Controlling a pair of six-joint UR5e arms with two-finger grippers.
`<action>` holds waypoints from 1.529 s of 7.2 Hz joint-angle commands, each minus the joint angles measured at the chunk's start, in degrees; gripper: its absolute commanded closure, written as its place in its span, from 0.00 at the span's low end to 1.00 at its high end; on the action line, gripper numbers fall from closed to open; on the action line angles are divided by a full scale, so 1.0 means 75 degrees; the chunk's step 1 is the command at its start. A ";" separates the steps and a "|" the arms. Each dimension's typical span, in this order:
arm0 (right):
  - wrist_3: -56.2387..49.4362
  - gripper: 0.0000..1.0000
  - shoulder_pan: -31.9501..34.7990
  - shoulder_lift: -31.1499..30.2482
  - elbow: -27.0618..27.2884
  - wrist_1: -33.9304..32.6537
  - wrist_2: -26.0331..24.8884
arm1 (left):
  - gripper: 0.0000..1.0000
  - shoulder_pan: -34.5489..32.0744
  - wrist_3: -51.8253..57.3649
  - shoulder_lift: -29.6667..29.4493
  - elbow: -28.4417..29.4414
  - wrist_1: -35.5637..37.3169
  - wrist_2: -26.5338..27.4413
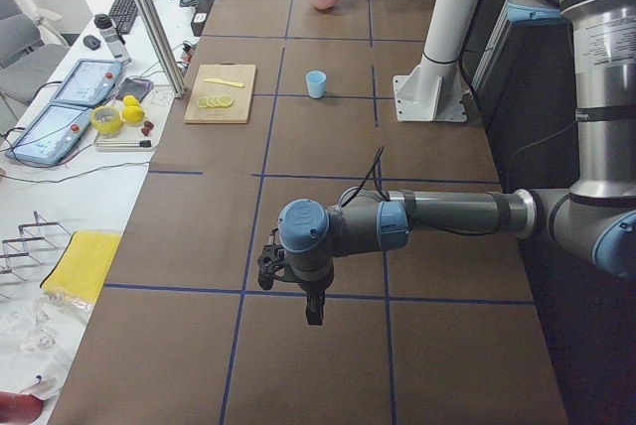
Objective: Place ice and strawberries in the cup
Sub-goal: 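Lower the right gripper into the pink bowl and grasp an ice cube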
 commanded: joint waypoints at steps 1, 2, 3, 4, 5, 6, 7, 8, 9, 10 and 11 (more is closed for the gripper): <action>-0.0012 0.00 0.0000 -0.0005 -0.0017 0.0011 -0.0015 | 0.00 0.0154 0.0012 0.0019 -0.0067 -0.0012 0.0000; -0.0012 0.00 0.0000 -0.0005 -0.0006 0.0012 -0.0015 | 0.00 0.0167 0.0012 0.0020 -0.0091 -0.0012 0.0000; 0.0000 0.00 0.0000 -0.0005 -0.0006 0.0012 -0.0004 | 0.00 0.0167 0.0012 0.0020 -0.0091 0.0000 0.0000; -0.0012 0.00 0.0000 -0.0040 0.0041 0.0023 0.0008 | 0.00 0.0179 -0.0046 0.0020 -0.0091 -0.0023 0.0000; -0.0023 0.00 0.0000 -0.0180 0.0239 0.0023 0.0020 | 0.00 0.0179 -0.0047 0.0031 -0.0091 -0.0047 0.0000; -0.0058 0.00 -0.0012 -0.0216 0.0299 0.0023 0.0032 | 0.00 0.0179 -0.0047 0.0043 -0.0068 -0.0024 0.0000; -0.0059 0.00 -0.0012 -0.0239 0.0346 0.0035 0.0043 | 0.00 0.0179 -0.0047 0.0043 -0.0056 -0.0070 0.0000; -0.0070 0.00 -0.0012 -0.0240 0.0346 0.0035 0.0032 | 0.00 0.0179 -0.0001 0.0136 -0.0102 -0.0082 0.0000; -0.0047 0.00 -0.0023 -0.0240 0.0358 0.0035 0.0066 | 0.00 0.0179 0.0012 0.0148 -0.0103 -0.0094 0.0000; -0.0093 0.00 -0.0105 -0.0240 0.0346 0.0128 0.0078 | 0.00 0.0179 0.0000 0.0160 -0.0114 -0.0094 0.0000; -0.0129 0.00 -0.0338 -0.0414 0.0334 0.0767 0.0067 | 0.00 0.0179 0.0012 0.0160 -0.0115 -0.0094 0.0000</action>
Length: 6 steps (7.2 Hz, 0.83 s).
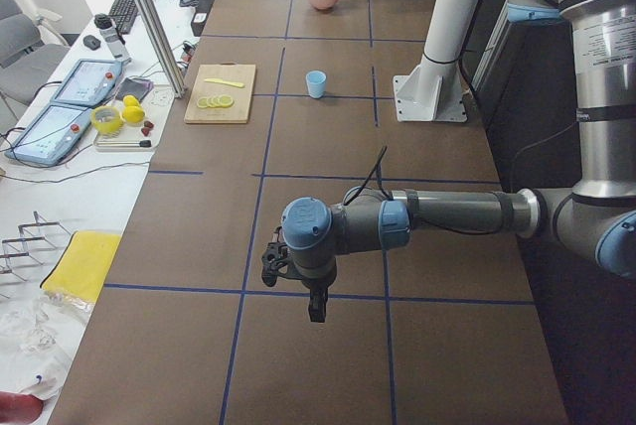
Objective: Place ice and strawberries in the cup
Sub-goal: 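Lower the right gripper into the pink bowl and grasp an ice cube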
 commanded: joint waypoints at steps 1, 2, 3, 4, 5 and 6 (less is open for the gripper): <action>-0.0017 0.01 -0.0615 -0.0530 -0.0069 0.1653 -0.0012 | 0.00 0.0000 -0.0003 0.0020 -0.0018 -0.0003 -0.0012; 0.0122 0.02 -0.0932 -0.0580 -0.0069 0.2221 -0.0024 | 0.00 0.0000 0.0008 0.0032 -0.0019 -0.0003 -0.0012; 0.0402 0.03 -0.1202 -0.0569 -0.0069 0.2308 -0.0024 | 0.00 0.0000 0.0008 0.0032 -0.0019 -0.0003 -0.0012; 0.0706 0.05 -0.1518 -0.0522 -0.0081 0.2309 -0.0047 | 0.00 0.0000 0.0008 0.0032 -0.0019 -0.0003 -0.0023; 0.0744 0.06 -0.1556 -0.0487 -0.0325 0.2297 -0.0024 | 0.00 0.0000 -0.0003 0.0032 -0.0019 -0.0003 -0.0209; 0.0791 0.06 -0.1557 -0.0475 -0.0350 0.2297 -0.0001 | 0.00 0.0000 -0.0004 0.0032 -0.0019 -0.0003 -0.0223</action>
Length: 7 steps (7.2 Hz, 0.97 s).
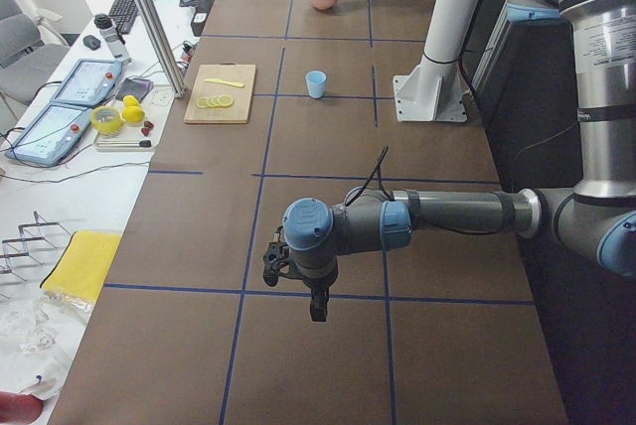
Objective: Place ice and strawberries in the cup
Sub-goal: 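Lower the right gripper into the pink bowl and grasp an ice cube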
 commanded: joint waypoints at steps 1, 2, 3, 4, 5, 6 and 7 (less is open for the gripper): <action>0.0167 0.09 -0.0076 0.0024 -0.0109 0.0012 0.0035 | 0.00 0.0000 -0.0004 0.0001 0.0000 0.0000 -0.0070; 0.0179 0.10 -0.0134 0.0059 -0.0133 0.0012 0.0046 | 0.00 0.0000 -0.0004 0.0001 -0.0047 0.0000 -0.0070; 0.0179 0.10 -0.0227 0.0163 -0.0284 0.0012 0.0046 | 0.00 0.0000 -0.0004 0.0001 -0.0070 0.0000 -0.0070; 0.0202 0.10 -0.0310 0.0280 -0.0436 0.0012 0.0058 | 0.00 0.0000 -0.0004 0.0001 -0.0071 0.0012 -0.0070; 0.0284 0.10 -0.0392 0.0351 -0.0461 0.0000 0.0046 | 0.00 0.0000 0.0008 0.0001 -0.0071 0.0000 -0.0070; 0.0482 0.10 -0.0508 0.0410 -0.0484 0.0000 0.0058 | 0.00 0.0000 -0.0004 0.0001 -0.0071 0.0000 -0.0070; 0.0507 0.10 -0.0568 0.0411 -0.0519 0.0000 0.0046 | 0.00 0.0000 -0.0004 0.0001 -0.0071 0.0000 -0.0070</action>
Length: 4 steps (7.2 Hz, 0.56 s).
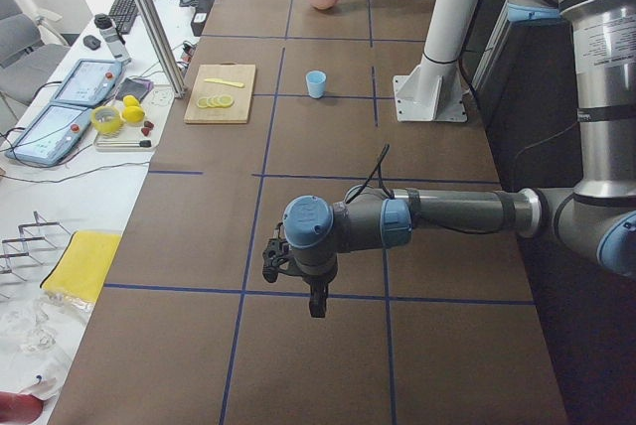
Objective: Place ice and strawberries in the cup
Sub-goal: 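Lower the right gripper into the pink bowl and grasp an ice cube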
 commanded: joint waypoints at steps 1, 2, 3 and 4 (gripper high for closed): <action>0.0092 0.10 -0.0107 0.0033 -0.0091 -0.0001 -0.0006 | 0.00 0.0000 -0.0003 0.0000 -0.0001 0.0011 0.0000; 0.0081 0.11 -0.0142 0.0033 -0.0138 0.0010 -0.0018 | 0.00 0.0000 -0.0003 0.0000 -0.0001 0.0011 0.0000; 0.0092 0.12 -0.0154 0.0033 -0.0138 0.0010 -0.0018 | 0.00 0.0000 -0.0003 0.0000 -0.0001 0.0011 0.0000; 0.0092 0.17 -0.0154 0.0033 -0.0196 0.0010 -0.0030 | 0.00 0.0000 -0.0003 0.0000 -0.0035 0.0011 0.0000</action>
